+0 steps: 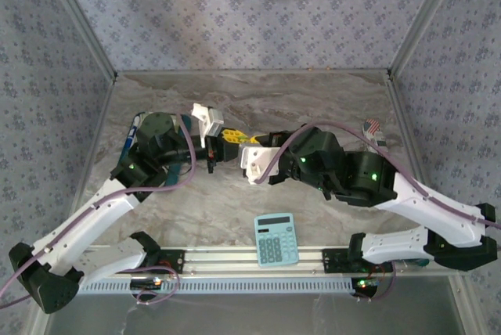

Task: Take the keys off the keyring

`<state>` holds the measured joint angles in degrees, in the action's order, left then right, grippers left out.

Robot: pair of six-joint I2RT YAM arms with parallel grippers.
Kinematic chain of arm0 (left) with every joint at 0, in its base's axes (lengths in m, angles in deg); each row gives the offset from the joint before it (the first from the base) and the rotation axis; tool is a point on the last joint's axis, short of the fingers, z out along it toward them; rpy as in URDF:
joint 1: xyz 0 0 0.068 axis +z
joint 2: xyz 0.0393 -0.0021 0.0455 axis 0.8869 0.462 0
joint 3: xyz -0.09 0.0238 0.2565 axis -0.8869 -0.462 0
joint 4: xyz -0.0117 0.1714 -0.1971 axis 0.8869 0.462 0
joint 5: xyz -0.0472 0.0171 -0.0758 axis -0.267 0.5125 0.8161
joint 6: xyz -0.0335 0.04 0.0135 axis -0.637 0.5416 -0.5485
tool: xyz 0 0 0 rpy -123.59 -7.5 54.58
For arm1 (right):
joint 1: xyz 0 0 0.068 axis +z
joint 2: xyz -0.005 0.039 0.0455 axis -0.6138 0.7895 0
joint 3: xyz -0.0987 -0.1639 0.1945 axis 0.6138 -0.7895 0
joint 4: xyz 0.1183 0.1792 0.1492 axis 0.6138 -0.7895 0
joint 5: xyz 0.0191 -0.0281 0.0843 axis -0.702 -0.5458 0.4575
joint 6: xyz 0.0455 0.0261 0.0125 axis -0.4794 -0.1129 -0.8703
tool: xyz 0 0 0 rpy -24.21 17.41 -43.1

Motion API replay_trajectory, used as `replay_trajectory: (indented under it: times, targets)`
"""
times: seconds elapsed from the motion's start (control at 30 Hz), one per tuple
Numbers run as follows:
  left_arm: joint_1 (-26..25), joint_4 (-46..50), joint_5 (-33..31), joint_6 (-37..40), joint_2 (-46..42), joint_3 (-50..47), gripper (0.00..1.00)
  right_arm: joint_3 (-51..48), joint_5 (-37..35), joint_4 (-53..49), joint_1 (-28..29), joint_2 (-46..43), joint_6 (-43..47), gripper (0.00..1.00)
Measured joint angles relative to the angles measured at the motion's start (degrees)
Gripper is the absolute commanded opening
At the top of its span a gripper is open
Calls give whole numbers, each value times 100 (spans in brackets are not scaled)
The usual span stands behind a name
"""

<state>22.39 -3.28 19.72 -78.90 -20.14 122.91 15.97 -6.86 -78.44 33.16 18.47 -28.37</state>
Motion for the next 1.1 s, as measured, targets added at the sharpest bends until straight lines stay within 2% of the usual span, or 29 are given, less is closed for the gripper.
replay_trajectory:
  times: [1.1]
  targets:
    - [155, 743, -485, 98, -398, -85, 0, 286, 199, 66, 0, 627, -2, 0]
